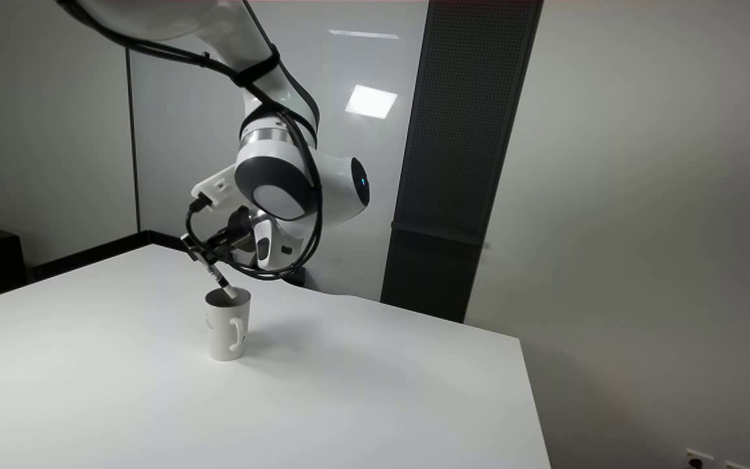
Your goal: Put the marker in the mug
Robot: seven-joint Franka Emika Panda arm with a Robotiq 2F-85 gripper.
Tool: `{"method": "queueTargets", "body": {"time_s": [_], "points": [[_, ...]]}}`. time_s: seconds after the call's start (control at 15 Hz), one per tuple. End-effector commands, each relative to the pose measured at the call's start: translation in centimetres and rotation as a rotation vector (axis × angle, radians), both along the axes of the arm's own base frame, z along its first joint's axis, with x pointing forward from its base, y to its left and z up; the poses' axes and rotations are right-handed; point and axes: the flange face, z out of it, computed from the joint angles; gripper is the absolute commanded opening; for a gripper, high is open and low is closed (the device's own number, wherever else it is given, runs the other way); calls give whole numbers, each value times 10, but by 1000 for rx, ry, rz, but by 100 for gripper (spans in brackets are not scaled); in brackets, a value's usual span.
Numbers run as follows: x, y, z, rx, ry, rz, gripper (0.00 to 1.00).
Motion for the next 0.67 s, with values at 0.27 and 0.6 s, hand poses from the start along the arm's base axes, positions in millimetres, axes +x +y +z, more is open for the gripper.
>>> {"method": "queueTargets", "body": {"time_s": [0.27,0.6], "points": [[5,3,-20,-38,-62,-28,7],[4,2,-34,-72,-72,3,55]]}}
